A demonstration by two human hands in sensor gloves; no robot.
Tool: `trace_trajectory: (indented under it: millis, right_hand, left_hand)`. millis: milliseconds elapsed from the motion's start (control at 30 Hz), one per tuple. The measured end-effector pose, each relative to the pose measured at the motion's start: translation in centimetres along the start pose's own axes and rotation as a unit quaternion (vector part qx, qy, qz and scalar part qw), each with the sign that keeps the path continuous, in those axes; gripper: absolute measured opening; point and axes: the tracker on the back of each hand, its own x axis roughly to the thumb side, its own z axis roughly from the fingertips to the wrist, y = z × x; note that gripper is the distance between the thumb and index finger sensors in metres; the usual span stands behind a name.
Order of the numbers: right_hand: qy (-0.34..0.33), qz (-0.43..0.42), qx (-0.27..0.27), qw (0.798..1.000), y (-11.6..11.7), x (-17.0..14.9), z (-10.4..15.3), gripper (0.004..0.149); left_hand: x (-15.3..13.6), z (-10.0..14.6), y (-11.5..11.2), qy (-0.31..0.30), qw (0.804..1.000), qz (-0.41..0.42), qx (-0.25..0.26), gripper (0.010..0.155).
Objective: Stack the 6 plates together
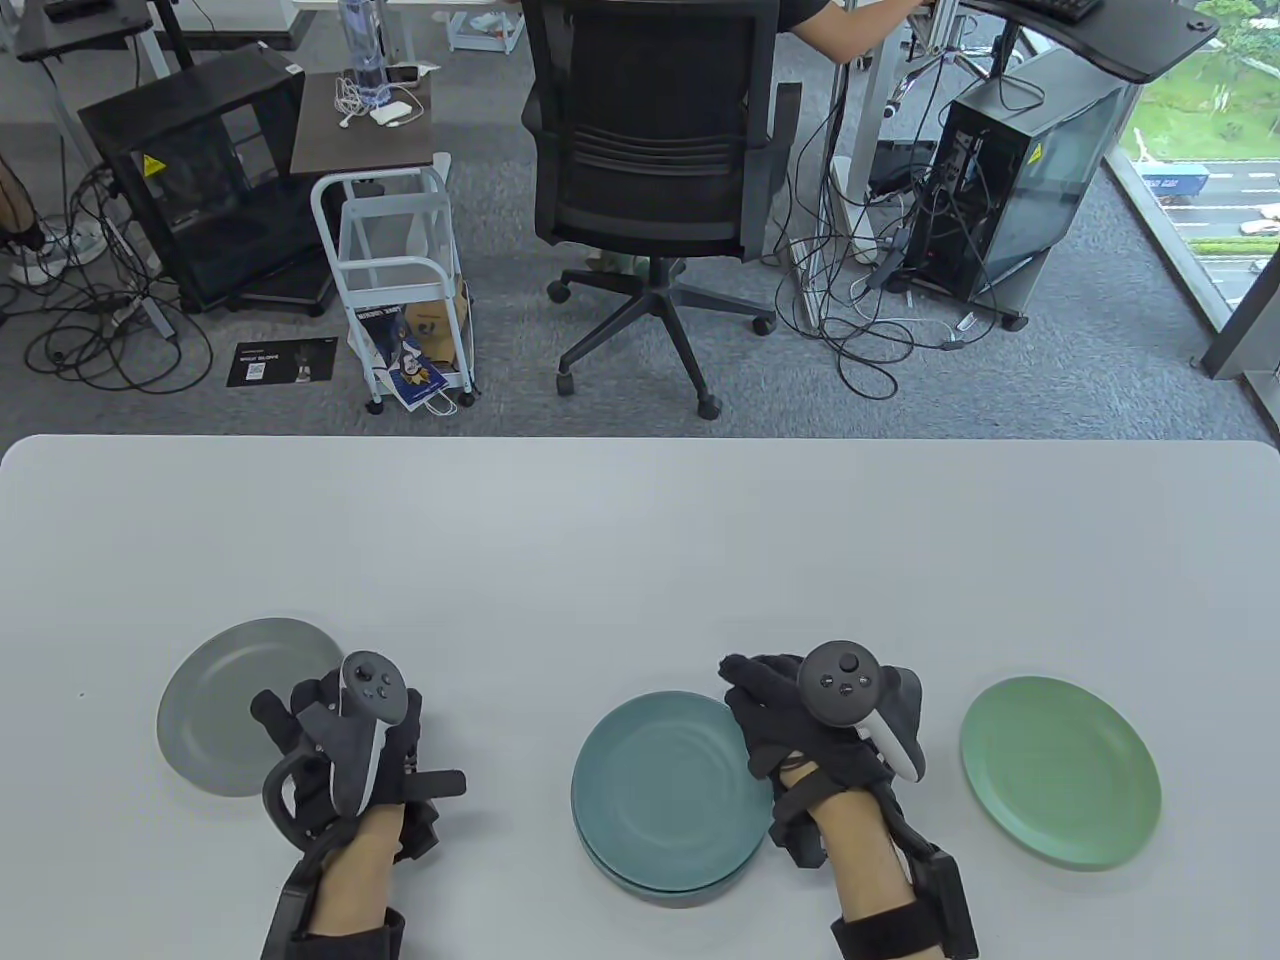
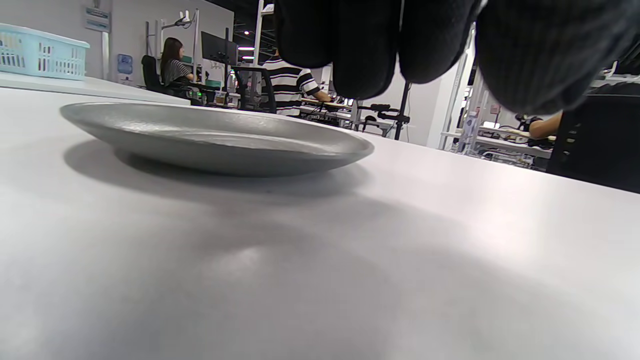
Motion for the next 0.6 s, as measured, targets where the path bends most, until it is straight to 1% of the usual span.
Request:
trace_trajectory:
  millis: [67, 200, 267, 433, 533, 600]
  right_hand:
    - [-0.002, -0.011, -0.031, 0.999, 0.0, -0.1, 0.2, 0.053]
    - [-0.005, -0.018, -0.052, 0.998, 0.4, -0.9, 0.3, 0.054]
    - [0.002, -0.025, -0.042, 0.999, 0.5, -1.2, 0.2, 0.054]
    - [0.007, -0.047, -0.028, 0.999, 0.9, -1.8, 0.0, 0.054]
    - [0.008, -0.053, -0.022, 0.998, 1.0, -1.8, 0.0, 0.054]
    - [0.010, -0.062, -0.022, 0.998, 0.9, -1.9, 0.0, 0.054]
  left_hand:
    - [-0.6, -0.5, -0.1, 0.018, 1.000, -0.005, -0.006, 0.068]
    - [-1.4, -1.2, -0.3, 0.045, 0.999, -0.014, -0.026, 0.068]
    - [-1.7, -1.6, -0.5, 0.056, 0.997, -0.028, -0.039, 0.069]
    - [-2.5, -2.5, -0.5, 0.087, 0.994, -0.045, -0.049, 0.064]
    - [-2.8, -2.8, -0.7, 0.103, 0.989, -0.072, -0.073, 0.066]
    - [-2.9, -2.9, -1.0, 0.108, 0.988, -0.081, -0.076, 0.066]
